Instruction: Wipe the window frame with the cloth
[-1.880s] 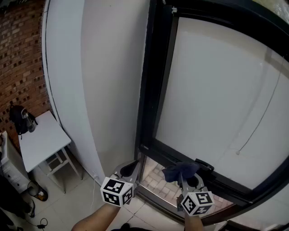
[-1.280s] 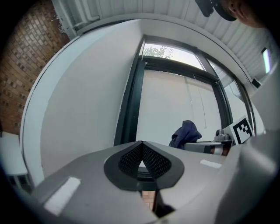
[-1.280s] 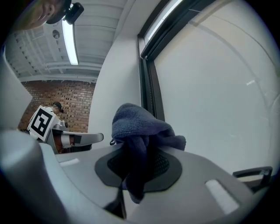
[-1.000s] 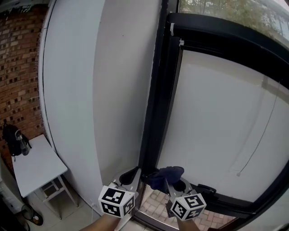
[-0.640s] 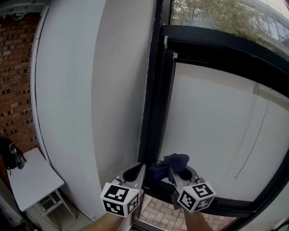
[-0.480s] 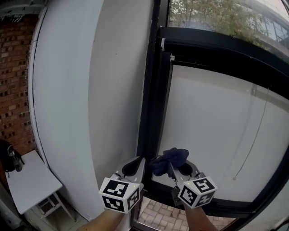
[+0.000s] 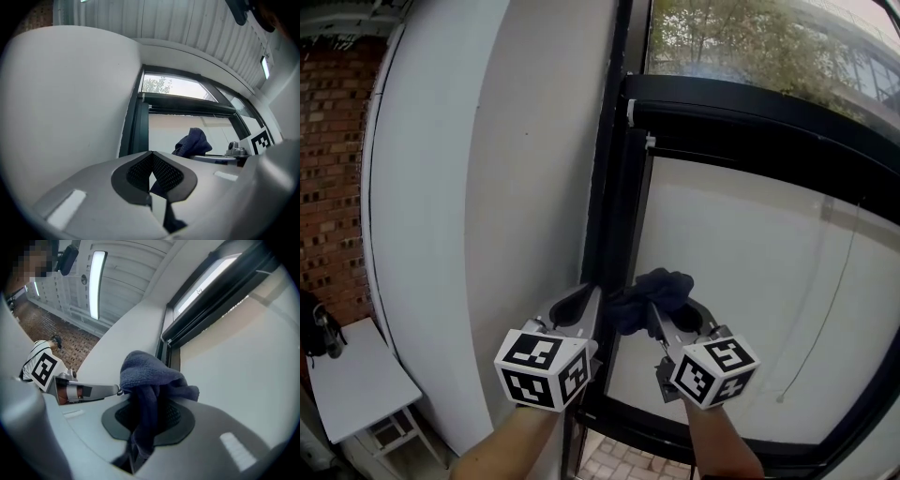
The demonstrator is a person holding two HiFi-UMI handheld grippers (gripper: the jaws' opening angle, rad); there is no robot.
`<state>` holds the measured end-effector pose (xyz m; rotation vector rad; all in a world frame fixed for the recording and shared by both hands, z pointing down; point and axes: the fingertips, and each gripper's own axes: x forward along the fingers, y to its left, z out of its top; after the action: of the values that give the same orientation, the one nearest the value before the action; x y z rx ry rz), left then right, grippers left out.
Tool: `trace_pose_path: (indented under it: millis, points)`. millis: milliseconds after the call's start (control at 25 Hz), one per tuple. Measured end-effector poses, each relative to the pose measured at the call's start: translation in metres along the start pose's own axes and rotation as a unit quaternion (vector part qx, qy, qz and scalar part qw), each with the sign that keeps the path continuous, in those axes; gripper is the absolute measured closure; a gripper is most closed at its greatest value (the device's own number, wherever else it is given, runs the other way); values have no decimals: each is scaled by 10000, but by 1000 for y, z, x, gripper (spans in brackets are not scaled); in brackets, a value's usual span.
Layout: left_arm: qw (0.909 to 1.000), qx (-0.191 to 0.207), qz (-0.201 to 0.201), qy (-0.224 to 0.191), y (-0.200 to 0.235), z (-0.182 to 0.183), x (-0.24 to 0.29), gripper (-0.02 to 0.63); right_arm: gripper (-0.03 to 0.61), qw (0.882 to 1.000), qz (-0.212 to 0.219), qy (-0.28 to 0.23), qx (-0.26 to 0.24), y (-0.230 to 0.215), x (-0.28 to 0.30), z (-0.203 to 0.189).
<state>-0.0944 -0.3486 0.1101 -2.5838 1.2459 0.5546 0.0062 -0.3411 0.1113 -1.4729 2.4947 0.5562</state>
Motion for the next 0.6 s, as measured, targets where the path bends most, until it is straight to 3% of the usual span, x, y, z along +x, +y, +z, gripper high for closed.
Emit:
trace_pose_path:
  millis: [280, 600]
  points:
    - [9996, -47, -21, -290, 7, 46, 32, 621, 518, 9988, 157, -332, -320, -15, 29, 55]
    - [9967, 210, 44, -785, 8, 110, 53, 621, 518, 9955, 144, -818, -467, -32, 64, 109]
